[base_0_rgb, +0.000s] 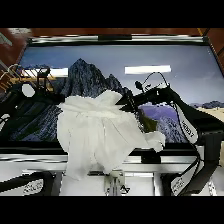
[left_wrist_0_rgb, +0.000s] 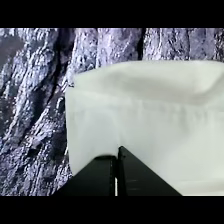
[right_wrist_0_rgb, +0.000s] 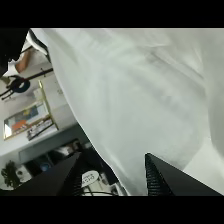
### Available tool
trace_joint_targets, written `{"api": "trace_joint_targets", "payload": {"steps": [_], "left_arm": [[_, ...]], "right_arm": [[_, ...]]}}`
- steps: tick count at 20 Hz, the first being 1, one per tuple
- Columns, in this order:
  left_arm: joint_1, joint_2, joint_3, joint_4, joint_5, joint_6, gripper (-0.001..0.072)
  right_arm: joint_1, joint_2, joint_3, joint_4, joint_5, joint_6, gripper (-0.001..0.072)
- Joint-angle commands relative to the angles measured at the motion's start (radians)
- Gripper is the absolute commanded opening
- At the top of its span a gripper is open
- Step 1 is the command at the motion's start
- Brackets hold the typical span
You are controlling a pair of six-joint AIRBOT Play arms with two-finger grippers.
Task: Fold the shirts.
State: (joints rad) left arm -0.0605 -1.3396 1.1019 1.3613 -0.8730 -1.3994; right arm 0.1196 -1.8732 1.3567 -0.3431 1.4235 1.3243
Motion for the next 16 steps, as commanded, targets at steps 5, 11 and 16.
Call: {"api": "trace_joint_targets", "payload": {"steps": [5, 11, 16], "left_arm": [[-0.027, -0.001, 0.005, -0.079, -0.026, 0.023, 0.0048], [-0.02, 0.0, 0.089, -0.079, -0.047, 0.03, 0.0048], [-0.018, 0.0, 0.217, -0.078, -0.314, 0.034, 0.0147]], "right_arm": [[-0.095, 0.064, 0.063, -0.138, -0.039, -0.061, 0.0508], [0.016, 0.294, 0.163, -0.773, -0.087, -0.04, 0.0508], [0.056, 0.301, 0.163, -0.535, -0.03, 0.011, 0.051]]}}
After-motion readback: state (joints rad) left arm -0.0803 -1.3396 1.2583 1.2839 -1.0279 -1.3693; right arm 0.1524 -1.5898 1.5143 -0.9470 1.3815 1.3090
